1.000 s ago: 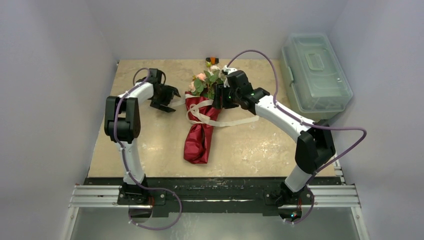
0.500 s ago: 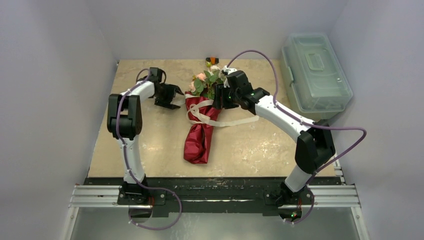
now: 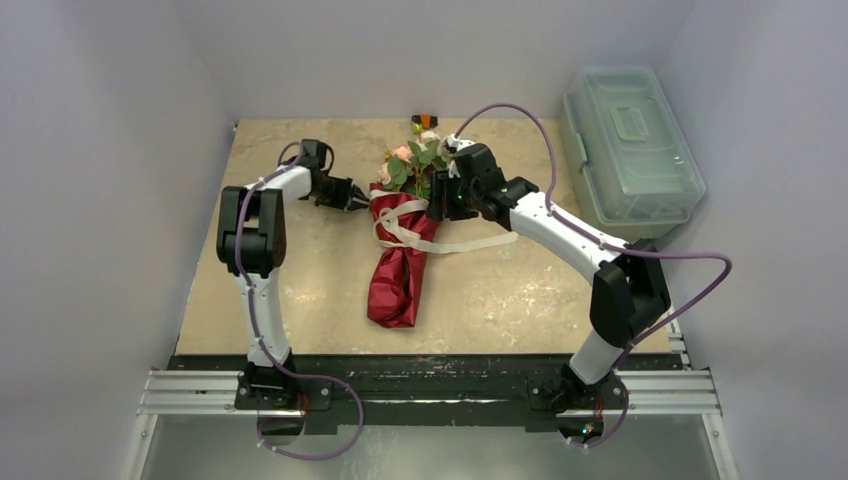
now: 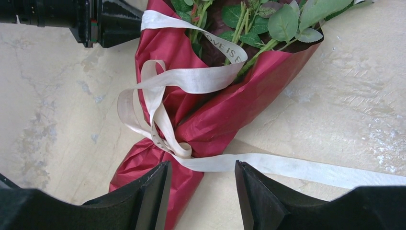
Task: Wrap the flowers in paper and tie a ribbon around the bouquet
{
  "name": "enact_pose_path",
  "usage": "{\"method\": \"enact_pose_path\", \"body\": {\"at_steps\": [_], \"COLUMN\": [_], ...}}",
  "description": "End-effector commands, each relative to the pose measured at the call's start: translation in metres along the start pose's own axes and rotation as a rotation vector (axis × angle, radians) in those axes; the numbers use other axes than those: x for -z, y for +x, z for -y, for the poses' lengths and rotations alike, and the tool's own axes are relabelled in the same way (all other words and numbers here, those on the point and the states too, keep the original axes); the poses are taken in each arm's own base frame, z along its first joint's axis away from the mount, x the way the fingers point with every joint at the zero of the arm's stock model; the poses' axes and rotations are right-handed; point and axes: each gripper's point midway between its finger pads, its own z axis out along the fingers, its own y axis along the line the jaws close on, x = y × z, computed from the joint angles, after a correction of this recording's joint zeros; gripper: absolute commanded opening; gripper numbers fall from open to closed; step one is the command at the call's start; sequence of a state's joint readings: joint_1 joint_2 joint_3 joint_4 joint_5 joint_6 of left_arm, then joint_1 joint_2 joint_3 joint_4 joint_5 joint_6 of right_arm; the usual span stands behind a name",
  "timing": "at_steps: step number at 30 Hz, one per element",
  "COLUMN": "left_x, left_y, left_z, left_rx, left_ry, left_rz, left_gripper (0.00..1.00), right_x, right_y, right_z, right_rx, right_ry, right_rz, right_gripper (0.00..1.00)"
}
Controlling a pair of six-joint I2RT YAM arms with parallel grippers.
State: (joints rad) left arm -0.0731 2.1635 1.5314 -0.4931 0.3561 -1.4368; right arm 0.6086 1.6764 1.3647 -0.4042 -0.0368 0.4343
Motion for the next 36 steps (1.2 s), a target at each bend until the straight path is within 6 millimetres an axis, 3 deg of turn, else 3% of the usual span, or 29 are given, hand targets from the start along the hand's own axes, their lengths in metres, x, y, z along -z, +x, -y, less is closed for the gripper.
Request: {"method": "enact_pose_path", "body": {"at_steps": [1,2,3,9,15,18,20,24,36], "left_x": [0.001,0.002,0.005,0.039,0.063,0.064,0.057,0.039,0.014], "left_y": [0.002,0.003,0.003,-0.001,-0.002,-0.005,-0.003,0.005,0.018], "left_z": [0.005,0.008,0.012,0.049,0.054,0.043,0.034,0.018,0.009], "left_rx": [-0.002,0.001,0.003,-0.083,-0.108,-0.088,-0.064,0.003,0.127], "left_ry": [0.048,0.071,0.096,0.202,0.199,0.151,0.116,0.065,0.030], "left_rz": [-0.004,-0.007,-0.006,0.079,0.134,0.154,0.132,0.051,-0.033], "left_gripper": [0.10,0.01,0.00,0.00,0.00,0.39,0.52,0.58,0.59], "right_x": [0.006,0.007,0.008,0.016,0.023,0.025,0.025,0.024,0.030], "right_y": [-0.008,-0.007,-0.007,-0.006,-0.011,-0.011,-0.010,-0.009,-0.001], "right_z": [0.000,0.001,0.001,0.005,0.005,0.005,0.004,0.004,0.005], "right_rx": [-0.016,-0.016,-0.018,-0.022,-0.026,-0.028,-0.030,-0.030,-0.015], "right_ry": [0.010,0.012,0.014,0.029,0.035,0.032,0.029,0.023,0.017], "right_rz": [0.038,0.039,0.039,0.052,0.075,0.080,0.078,0.073,0.058], "right_gripper": [0.59,0.59,0.59,0.59,0.59,0.59,0.59,0.59,0.59]}}
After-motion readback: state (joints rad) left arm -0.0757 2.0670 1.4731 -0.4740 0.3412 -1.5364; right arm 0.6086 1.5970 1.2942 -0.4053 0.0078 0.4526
